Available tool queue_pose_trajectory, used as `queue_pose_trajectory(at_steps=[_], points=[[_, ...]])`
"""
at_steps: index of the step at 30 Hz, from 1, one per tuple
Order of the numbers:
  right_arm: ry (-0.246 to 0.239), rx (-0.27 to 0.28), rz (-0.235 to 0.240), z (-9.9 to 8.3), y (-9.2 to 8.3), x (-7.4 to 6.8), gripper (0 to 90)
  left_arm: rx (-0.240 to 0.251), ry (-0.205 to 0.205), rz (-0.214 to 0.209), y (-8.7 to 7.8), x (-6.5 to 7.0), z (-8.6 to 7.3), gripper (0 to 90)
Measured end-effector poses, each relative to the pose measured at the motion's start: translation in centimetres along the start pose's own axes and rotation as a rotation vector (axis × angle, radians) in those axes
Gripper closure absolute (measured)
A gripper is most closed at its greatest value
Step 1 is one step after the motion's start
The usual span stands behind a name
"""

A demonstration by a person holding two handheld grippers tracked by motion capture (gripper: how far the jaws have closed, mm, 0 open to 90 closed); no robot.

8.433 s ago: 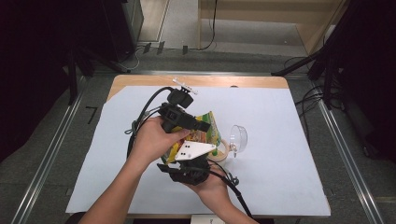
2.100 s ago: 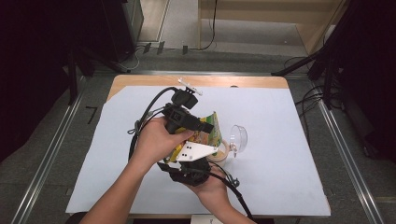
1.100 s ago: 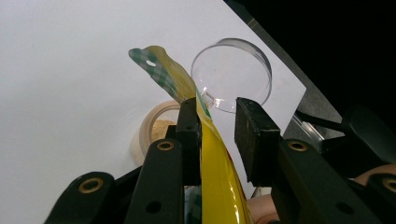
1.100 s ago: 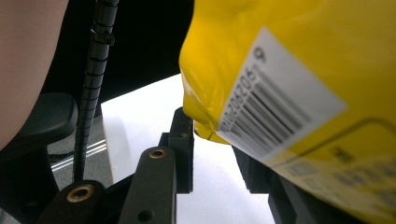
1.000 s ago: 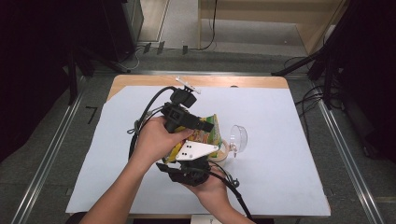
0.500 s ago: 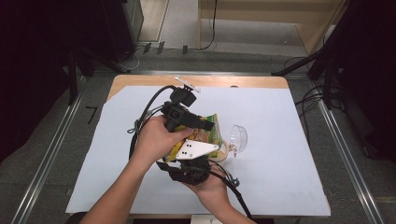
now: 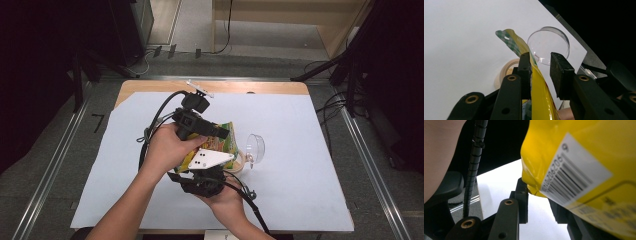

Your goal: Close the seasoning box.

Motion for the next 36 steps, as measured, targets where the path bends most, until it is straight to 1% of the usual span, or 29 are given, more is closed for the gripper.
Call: queue_pose_trajectory(at_steps=[6,9,14,24,25,31,35,36], points=[[-0.003,0.007,-0.006,-0.02,0.05,0.05,71.6,-0.007,0.002,0.002,0.18,0.07,-0.05,71.5],[0.005,0.004,-0.001,-0.14,0.09,0.01,71.6,-0.009,0.002,0.001,0.29,0.04,-0.06,71.5],[0.002,0.002,-0.002,-0.18,0.15,0.01,71.6,-0.009,0.002,-0.001,0.27,-0.03,-0.1,71.5],[-0.012,0.009,-0.012,-0.19,0.12,0.05,72.0,-0.013,0.015,0.015,0.24,0.36,-0.18,72.0],[-0.007,0.007,-0.008,-0.2,0.1,-0.03,72.0,-0.012,0.015,0.016,0.23,0.38,-0.17,71.9],[-0.013,0.006,-0.013,-0.26,0.2,0.16,72.2,-0.018,0.018,0.023,0.33,0.38,-0.22,72.0],[-0.011,-0.002,-0.011,-0.27,0.17,0.21,72.0,-0.021,0.01,0.013,0.4,0.14,-0.22,71.9],[-0.005,-0.008,-0.004,-0.28,0.15,0.09,72.0,-0.022,0.003,0.003,0.37,0.06,-0.24,71.8]])
Point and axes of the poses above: each handheld gripper's, and its own axes: y roughly forward along the jaws, z roughly out of its top, x roughly to its right, the point moved 10 cm from there along y, roughly forward along the jaws, and after that the axes turned 8 degrees about -x, right-handed, at the moved point
